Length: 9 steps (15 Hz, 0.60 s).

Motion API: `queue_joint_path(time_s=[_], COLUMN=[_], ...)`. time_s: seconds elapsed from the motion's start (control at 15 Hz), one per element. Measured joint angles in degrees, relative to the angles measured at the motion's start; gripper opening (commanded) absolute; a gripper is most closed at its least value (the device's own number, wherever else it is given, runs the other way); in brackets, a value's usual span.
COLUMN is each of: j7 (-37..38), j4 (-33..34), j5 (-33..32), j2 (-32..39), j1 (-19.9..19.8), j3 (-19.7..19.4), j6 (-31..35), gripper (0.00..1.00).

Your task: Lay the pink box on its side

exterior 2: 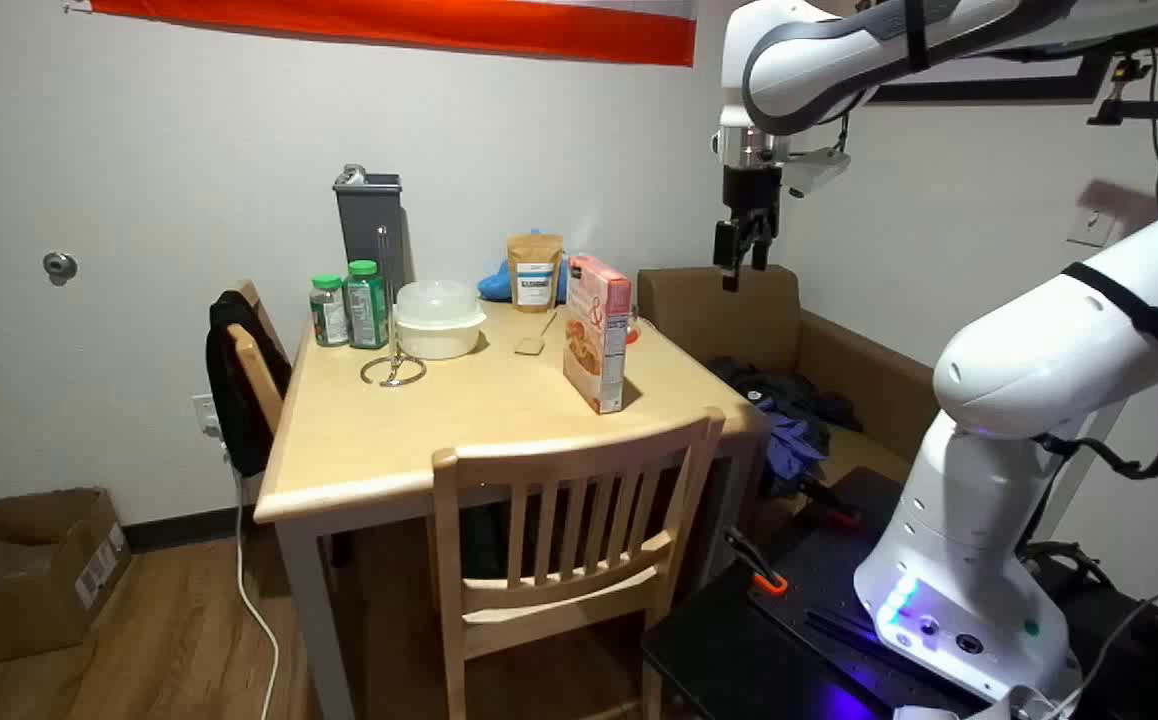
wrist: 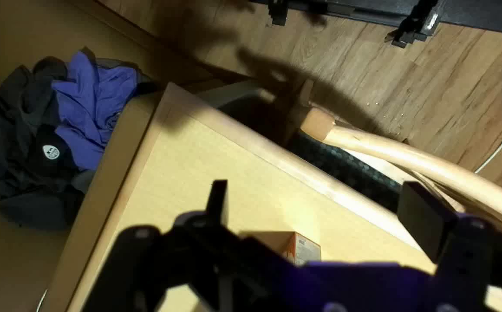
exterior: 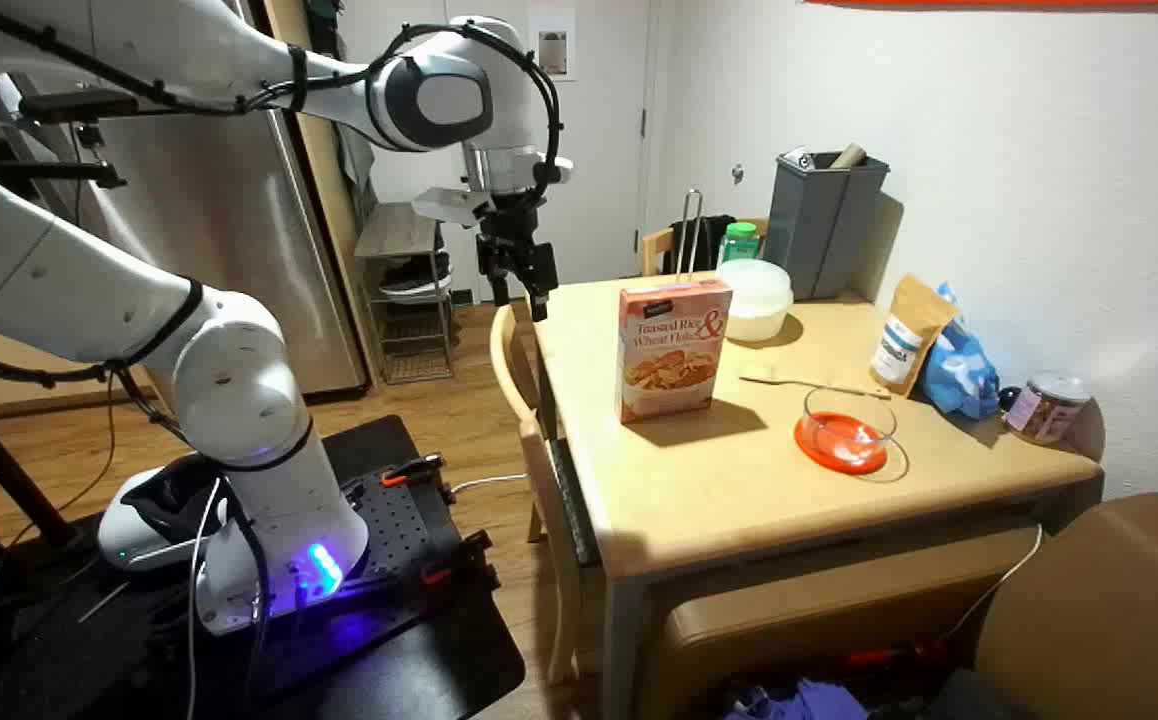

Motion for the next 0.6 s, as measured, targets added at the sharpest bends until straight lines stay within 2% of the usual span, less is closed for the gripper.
queue_joint_path(time_s=[0.4,0.6], j7=[0.09,2.30], j4=[0.09,1.23], j5=[0.00,0.07], j2=[0.16,1.63], j1=[0.15,0.99], j3=[0.03,0.78], j6=[0.57,4.25], gripper=[1.00,1.00])
